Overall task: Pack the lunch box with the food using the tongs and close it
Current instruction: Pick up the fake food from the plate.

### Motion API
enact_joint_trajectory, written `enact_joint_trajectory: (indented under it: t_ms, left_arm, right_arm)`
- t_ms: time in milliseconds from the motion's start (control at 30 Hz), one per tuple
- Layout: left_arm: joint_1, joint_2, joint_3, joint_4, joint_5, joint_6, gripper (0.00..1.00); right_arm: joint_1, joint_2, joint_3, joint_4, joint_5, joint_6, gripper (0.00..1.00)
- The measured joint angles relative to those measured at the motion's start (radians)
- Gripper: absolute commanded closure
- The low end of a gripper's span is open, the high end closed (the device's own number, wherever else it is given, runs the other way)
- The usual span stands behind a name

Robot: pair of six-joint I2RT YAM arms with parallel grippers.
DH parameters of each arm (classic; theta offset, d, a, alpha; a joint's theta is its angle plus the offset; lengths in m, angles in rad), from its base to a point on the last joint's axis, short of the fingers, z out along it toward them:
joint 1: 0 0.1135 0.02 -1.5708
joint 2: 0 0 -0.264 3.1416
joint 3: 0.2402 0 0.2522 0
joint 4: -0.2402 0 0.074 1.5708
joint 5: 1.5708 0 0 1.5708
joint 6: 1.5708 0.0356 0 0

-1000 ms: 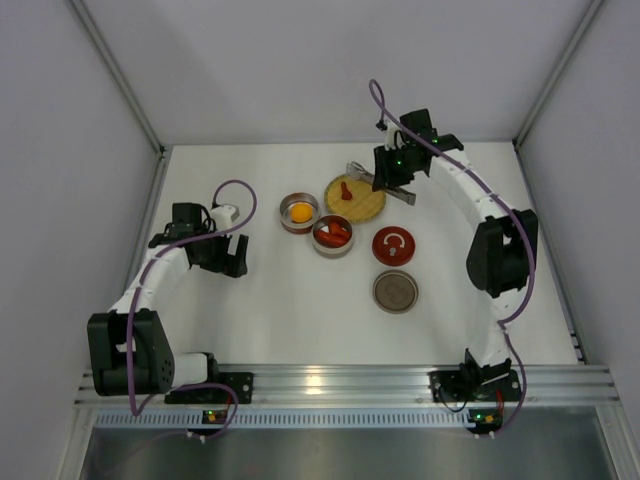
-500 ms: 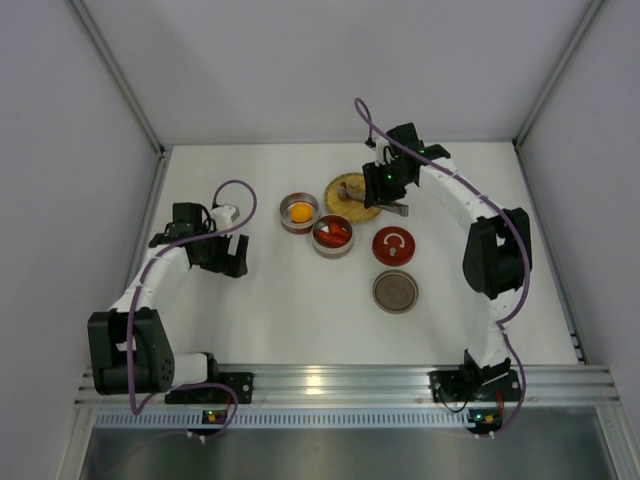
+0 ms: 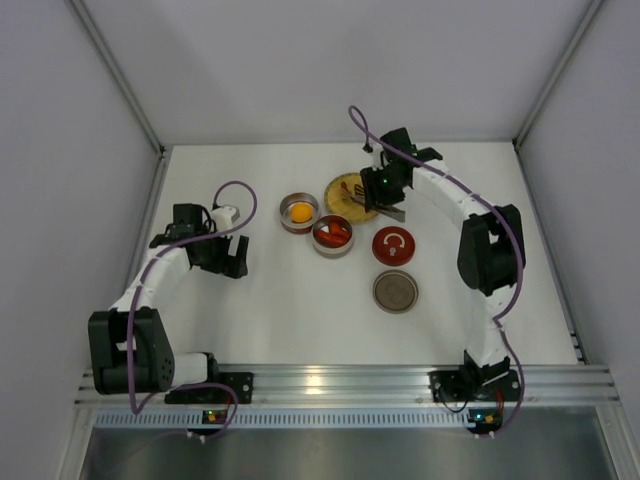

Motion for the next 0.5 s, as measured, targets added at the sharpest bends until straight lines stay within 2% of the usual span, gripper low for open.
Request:
enact_joint_trajectory:
  t_ms: [333, 500]
  left_arm:
    - [0.000, 0.010, -0.002, 0.006, 0.000, 0.000, 0.02]
    - [0.000, 0.010, -0.002, 0.006, -0.003, 0.000, 0.02]
  right_arm:
    - [0.025, 0.042, 0.033, -0.001, 0.022, 0.001, 0.55]
    - [0.038, 0.053, 0.059, -0.003, 0.024, 0.002, 0.65]
